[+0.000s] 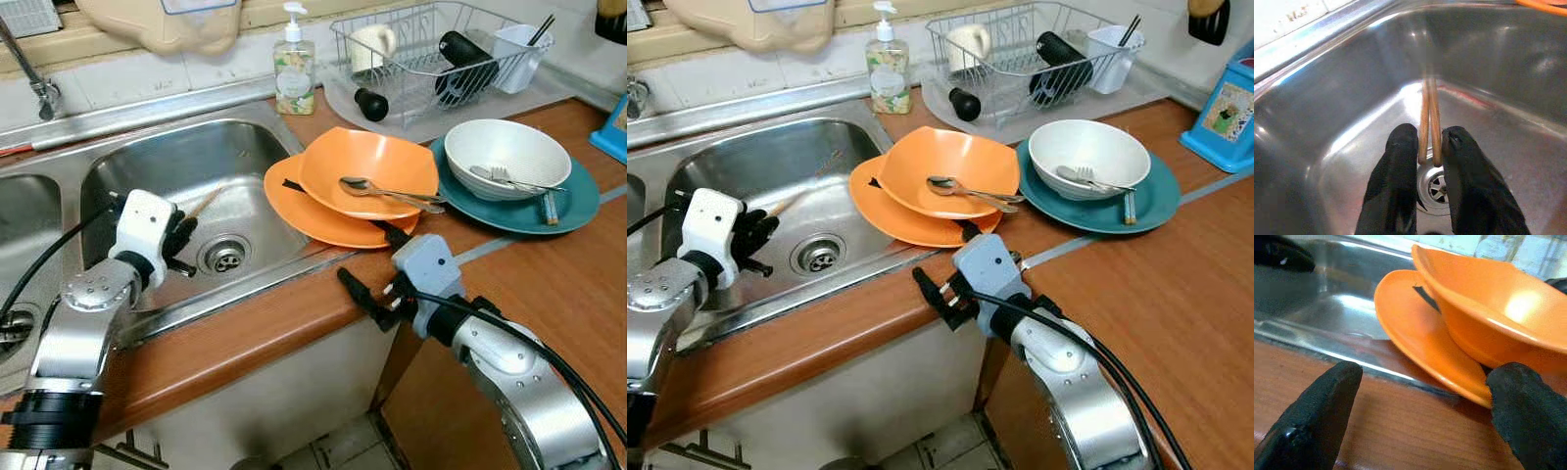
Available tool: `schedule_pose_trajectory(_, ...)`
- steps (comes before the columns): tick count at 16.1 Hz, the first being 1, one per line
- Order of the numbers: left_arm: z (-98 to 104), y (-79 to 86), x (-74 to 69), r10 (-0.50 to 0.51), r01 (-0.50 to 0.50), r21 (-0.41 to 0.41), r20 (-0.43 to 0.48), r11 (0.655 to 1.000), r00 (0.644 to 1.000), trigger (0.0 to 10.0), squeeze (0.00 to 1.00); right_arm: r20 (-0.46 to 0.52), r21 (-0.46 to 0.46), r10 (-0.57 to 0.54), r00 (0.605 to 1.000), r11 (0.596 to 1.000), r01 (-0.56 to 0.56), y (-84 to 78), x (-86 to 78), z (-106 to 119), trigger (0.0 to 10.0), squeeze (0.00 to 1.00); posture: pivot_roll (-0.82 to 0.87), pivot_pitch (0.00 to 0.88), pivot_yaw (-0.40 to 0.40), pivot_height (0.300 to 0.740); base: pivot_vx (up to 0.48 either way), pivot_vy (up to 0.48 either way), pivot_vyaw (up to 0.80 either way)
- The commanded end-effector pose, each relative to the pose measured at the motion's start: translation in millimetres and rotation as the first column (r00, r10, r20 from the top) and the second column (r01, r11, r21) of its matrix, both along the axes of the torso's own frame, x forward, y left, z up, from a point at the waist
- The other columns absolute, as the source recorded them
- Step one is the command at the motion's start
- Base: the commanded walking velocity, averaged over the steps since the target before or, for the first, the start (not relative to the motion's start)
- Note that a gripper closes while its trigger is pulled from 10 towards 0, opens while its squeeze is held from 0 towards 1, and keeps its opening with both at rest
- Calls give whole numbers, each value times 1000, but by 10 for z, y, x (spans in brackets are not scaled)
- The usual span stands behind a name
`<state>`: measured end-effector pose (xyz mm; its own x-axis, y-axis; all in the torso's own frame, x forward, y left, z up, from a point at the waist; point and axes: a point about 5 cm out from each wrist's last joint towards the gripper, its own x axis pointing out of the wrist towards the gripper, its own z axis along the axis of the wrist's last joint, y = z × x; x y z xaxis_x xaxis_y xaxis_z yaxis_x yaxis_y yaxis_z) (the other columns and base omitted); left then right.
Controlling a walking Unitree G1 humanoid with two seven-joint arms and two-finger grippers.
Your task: Kitchen organization
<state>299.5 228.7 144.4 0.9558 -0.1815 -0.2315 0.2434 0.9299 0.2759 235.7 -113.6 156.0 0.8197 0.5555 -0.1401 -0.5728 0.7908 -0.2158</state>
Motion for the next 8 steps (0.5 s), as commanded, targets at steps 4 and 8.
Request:
schedule_pose_trajectory(4, -35, 76, -22, 70, -70, 41, -3, 997, 998, 10000, 1000, 92, 128, 8, 996, 992, -20, -54, 3, 274, 10000, 1000, -69, 0, 63, 740, 0, 0, 0)
schedule_pose_trajectory(8, 177, -101, -125, -21, 39, -120, 154, 992, 988, 10000, 0, 205, 355, -128, 970, 934, 48, -290, 122, 678, 10000, 1000, -65, 0, 48, 740, 0, 0, 0)
